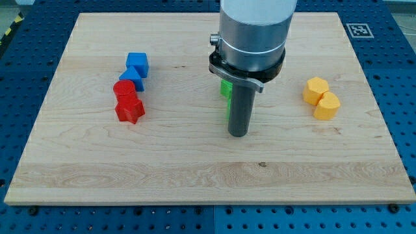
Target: Slide the green blocks to the center
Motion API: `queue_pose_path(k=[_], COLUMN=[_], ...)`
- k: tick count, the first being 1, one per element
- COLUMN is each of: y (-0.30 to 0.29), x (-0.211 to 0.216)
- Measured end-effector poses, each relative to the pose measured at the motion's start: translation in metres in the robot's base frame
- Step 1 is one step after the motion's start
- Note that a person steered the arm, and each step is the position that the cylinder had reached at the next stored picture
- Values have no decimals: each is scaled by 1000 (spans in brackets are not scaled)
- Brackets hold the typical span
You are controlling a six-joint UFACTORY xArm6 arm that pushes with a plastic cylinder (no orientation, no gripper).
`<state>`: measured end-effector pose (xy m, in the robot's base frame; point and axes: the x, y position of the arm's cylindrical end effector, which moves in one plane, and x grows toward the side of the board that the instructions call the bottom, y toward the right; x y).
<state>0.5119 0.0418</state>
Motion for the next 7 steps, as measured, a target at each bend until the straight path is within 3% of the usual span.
queue_pose_path(k=[2,4,7], y=[-2,-2,44], x=[-23,-13,-58])
